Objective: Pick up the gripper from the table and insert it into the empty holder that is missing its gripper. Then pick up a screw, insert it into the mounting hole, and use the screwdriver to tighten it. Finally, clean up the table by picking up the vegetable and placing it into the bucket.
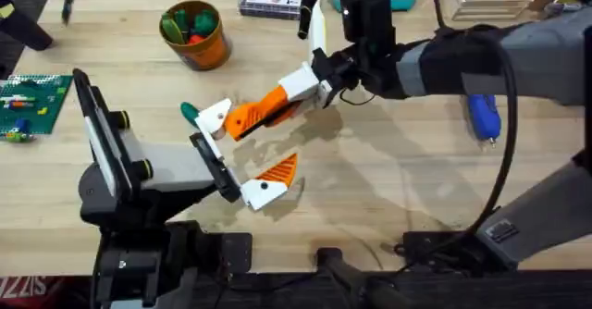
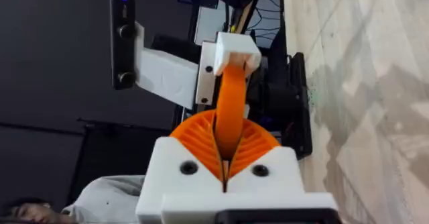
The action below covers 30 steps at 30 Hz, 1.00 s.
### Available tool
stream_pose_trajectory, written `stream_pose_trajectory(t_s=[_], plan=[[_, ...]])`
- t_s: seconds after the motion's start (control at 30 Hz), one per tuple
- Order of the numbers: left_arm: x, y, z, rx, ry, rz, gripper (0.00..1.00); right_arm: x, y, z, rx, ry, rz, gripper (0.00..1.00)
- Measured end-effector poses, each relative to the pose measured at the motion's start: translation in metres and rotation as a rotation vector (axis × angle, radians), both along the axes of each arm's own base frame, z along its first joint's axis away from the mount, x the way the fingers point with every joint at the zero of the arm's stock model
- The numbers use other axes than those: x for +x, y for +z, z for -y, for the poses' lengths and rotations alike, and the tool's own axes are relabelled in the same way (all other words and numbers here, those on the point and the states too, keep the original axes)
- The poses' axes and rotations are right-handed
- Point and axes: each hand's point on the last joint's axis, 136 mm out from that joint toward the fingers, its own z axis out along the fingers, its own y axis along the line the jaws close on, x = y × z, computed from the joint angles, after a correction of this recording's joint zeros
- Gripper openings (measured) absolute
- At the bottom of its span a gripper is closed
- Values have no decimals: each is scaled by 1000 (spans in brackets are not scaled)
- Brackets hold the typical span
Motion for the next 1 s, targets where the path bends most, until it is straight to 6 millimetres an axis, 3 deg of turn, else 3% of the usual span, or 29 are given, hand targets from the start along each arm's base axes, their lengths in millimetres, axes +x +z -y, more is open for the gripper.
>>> stream_pose_trajectory(t_s=[1.0], plan=[[0,0,0,-10,3,-16,977,9,-11,-11,-21,-10,-18,6]])
